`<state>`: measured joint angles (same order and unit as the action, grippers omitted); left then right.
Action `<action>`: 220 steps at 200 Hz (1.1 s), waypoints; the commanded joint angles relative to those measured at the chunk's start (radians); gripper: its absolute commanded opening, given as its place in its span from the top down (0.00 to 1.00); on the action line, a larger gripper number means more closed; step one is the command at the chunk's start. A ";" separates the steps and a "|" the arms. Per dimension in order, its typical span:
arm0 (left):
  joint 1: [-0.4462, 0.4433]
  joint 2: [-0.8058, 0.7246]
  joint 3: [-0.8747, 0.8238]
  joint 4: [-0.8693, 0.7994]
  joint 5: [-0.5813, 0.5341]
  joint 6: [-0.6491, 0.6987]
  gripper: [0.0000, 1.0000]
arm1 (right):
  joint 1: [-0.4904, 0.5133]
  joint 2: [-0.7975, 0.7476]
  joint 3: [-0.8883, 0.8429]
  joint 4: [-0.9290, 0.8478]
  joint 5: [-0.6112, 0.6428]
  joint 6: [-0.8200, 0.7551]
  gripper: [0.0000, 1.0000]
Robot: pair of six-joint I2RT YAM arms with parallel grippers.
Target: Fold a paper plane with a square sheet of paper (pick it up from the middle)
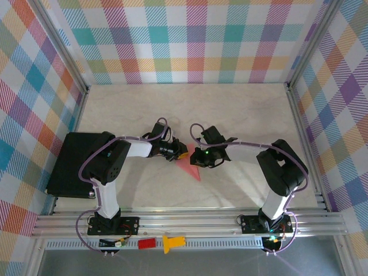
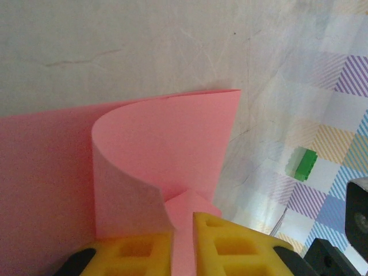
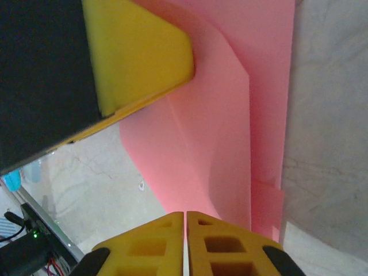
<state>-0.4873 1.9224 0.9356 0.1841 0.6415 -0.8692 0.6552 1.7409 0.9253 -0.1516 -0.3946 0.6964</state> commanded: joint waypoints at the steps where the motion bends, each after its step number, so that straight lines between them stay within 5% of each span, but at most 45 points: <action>1: 0.002 0.033 -0.006 -0.117 -0.069 0.012 0.84 | 0.007 0.029 0.028 -0.014 0.013 0.009 0.91; 150: -0.041 -0.111 0.026 -0.129 -0.041 -0.002 0.84 | 0.009 0.104 0.008 -0.072 0.077 0.007 0.95; 220: -0.069 -0.058 -0.001 -0.139 -0.048 0.009 0.88 | 0.007 0.098 0.010 -0.060 0.064 0.003 0.95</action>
<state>-0.5537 1.8370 0.9447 0.0757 0.6075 -0.8700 0.6559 1.8114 0.9371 -0.1532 -0.3668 0.6994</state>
